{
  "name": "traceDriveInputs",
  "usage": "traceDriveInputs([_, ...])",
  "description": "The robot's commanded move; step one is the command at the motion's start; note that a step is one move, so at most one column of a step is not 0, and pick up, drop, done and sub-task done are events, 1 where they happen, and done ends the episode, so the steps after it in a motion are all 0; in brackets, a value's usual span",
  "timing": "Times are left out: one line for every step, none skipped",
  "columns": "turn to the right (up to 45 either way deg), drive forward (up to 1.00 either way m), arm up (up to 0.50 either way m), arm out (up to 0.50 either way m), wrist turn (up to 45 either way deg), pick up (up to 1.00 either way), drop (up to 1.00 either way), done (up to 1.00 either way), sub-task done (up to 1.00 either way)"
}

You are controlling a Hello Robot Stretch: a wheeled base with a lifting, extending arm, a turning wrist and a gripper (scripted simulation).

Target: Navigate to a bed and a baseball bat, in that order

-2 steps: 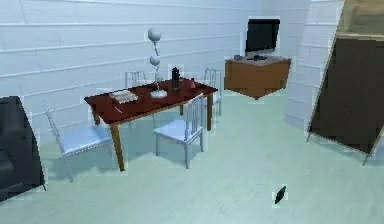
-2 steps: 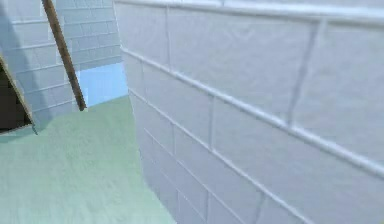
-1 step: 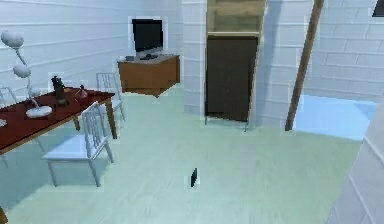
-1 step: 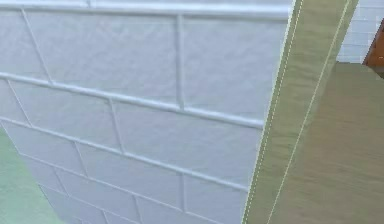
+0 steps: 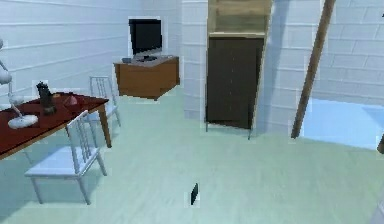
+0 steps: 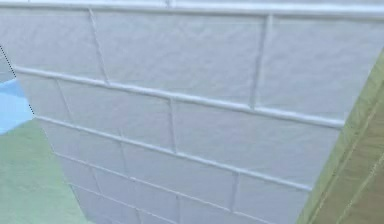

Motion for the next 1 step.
traceDriveInputs([6.0,0.00,0.00,0.00,0.0,0.00,0.00,0.00,0.00])
